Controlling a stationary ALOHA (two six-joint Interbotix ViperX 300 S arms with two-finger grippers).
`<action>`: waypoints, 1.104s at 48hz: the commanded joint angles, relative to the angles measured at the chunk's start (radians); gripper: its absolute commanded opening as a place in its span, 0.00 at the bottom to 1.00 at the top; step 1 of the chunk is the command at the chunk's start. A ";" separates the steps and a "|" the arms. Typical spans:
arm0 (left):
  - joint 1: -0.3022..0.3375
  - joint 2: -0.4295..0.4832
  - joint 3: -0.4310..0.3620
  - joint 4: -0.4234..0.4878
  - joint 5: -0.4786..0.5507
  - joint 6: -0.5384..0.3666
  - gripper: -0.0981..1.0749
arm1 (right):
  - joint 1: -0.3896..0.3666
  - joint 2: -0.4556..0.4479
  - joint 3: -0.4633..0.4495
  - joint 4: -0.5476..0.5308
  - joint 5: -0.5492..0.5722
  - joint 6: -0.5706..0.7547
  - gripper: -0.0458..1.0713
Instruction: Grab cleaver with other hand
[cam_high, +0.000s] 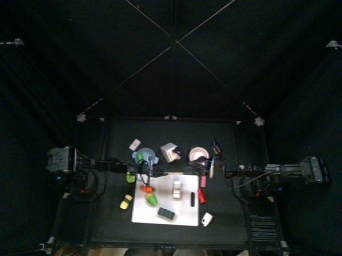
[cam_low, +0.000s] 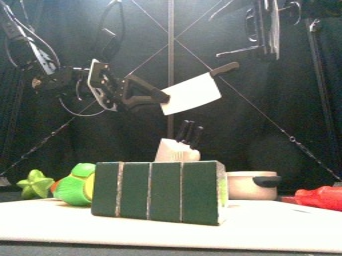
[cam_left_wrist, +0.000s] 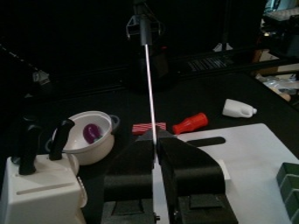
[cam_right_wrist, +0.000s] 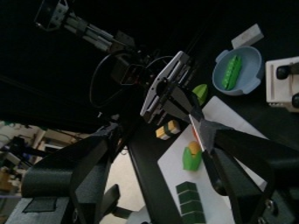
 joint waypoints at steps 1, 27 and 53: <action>0.002 -0.020 -0.011 -0.002 -0.011 0.002 0.39 | -0.005 -0.014 -0.021 0.103 0.005 -0.003 0.95; 0.006 -0.021 -0.012 0.000 -0.011 0.003 0.39 | 0.095 -0.083 -0.138 0.319 0.255 -0.026 0.95; 0.006 -0.041 -0.006 0.000 -0.011 0.002 0.39 | 0.089 -0.097 -0.265 0.795 0.686 -1.040 0.95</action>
